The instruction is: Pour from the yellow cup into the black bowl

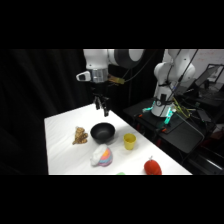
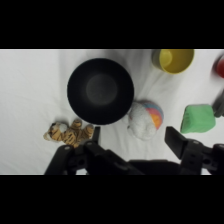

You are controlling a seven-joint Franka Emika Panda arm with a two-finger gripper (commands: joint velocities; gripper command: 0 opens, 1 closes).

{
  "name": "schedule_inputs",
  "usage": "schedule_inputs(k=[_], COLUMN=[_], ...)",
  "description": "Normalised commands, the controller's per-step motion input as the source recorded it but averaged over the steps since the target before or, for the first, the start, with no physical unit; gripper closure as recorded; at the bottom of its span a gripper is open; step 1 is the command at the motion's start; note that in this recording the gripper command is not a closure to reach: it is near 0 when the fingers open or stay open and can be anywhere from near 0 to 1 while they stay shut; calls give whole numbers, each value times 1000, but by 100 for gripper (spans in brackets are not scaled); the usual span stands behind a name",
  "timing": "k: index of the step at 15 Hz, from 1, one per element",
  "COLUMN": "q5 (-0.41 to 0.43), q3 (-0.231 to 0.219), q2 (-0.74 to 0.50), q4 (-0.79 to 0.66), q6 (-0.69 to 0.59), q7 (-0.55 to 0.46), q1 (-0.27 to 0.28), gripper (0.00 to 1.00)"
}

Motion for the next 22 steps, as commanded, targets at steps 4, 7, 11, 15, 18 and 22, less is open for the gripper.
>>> schedule_inputs(k=[4, 7, 11, 15, 18, 22], q5=[-9, -19, -17, 21, 23, 68], q3=[25, 58, 97, 154, 112, 50], q2=[-61, -285, -546, -584, -447, -264], q4=[-41, -258, -495, -505, -392, -324], q6=[-21, -26, -18, 15, 97, 365], q7=[21, 138, 188, 166, 42, -208], q1=[-5, 41, 100, 156, 123, 109], gripper=[0, 0, 0, 0, 0, 0])
